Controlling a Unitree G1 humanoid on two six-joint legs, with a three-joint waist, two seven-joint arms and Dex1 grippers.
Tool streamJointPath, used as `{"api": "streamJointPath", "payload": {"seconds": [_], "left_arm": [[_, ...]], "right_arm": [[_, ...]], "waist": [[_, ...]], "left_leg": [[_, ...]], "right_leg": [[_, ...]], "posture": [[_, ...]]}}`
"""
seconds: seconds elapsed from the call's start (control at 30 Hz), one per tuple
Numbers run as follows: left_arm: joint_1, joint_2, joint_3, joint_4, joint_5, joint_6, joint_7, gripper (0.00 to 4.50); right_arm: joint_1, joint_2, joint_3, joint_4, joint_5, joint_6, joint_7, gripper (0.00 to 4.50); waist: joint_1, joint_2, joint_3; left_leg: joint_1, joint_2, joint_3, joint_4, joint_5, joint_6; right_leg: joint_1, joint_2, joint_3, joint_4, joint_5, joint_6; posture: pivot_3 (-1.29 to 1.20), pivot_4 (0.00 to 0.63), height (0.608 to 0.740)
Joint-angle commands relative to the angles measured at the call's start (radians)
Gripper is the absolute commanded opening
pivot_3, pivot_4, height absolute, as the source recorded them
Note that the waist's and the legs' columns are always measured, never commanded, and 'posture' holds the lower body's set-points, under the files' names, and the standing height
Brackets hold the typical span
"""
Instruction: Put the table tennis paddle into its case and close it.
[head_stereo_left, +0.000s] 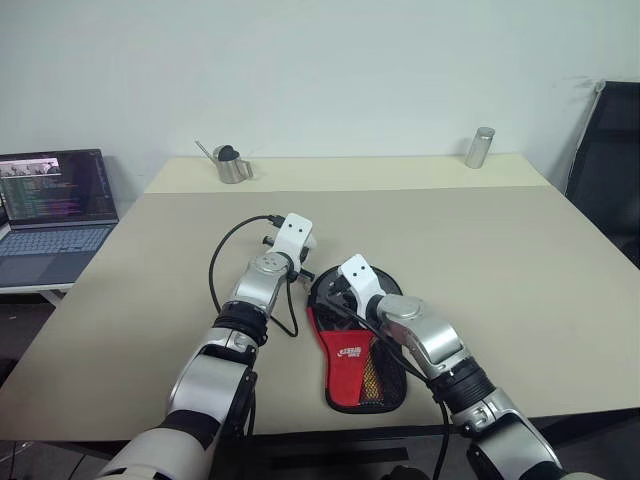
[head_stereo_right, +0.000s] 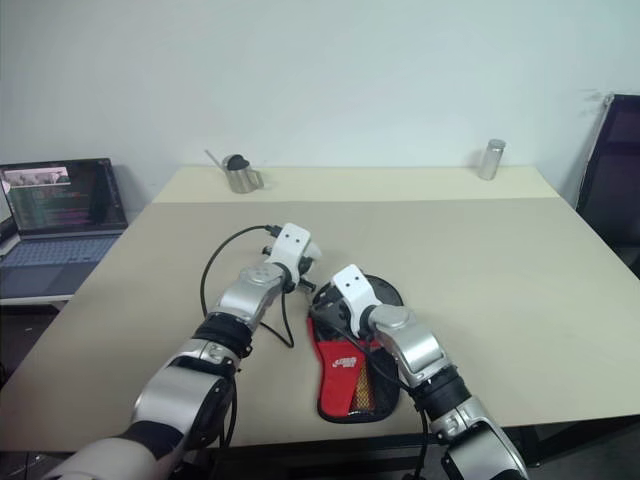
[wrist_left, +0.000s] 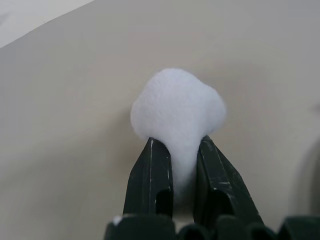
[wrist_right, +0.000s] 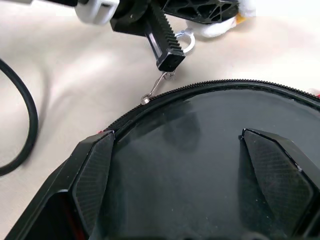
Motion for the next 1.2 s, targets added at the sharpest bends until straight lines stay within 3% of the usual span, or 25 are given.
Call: {"api": "streamJointPath", "payload": {"seconds": [0.03,0.4,0.8,1.2], "left_arm": [[-0.096,0.021,0.001,0.073,0.018,-0.069,-0.014,0.19],[-0.349,-0.065,-0.121,0.439,0.198,-0.281,0.084,0.19],[-0.405,-0.16,-0.41,0.493,0.545,-0.393,0.29,0.19],[-0.388,-0.301,-0.531,0.496,0.684,-0.543,0.418,0.19]], "right_arm": [[0.043,-0.017,0.021,0.098,-0.038,-0.021,0.026,4.5],[0.062,-0.012,0.031,0.069,-0.051,-0.013,0.093,4.5],[0.11,-0.016,0.039,-0.033,-0.069,0.048,0.113,4.5],[0.108,0.018,0.037,-0.047,-0.075,0.076,0.099,4.5]], "waist": [[0.0,0.0,0.0],[-0.001,0.0,0.0],[0.001,0.0,0.0],[0.003,0.0,0.0]], "left_leg": [[0.001,0.0,0.0,0.0,0.0,0.0],[0.005,0.0,-0.001,0.0,0.0,0.0],[0.005,0.0,-0.001,0.0,0.0,0.0],[0.005,0.0,-0.001,0.0,0.0,0.0]], "right_leg": [[0.001,0.0,0.0,0.0,0.0,0.0],[0.007,0.0,-0.002,-0.001,0.0,0.0],[0.007,0.001,-0.003,-0.001,0.0,0.001],[0.008,0.0,-0.003,-0.001,0.0,0.001]], "posture": [[0.0,0.15,0.74],[0.0,0.15,0.74],[0.0,0.15,0.74],[0.0,0.15,0.74]]}}
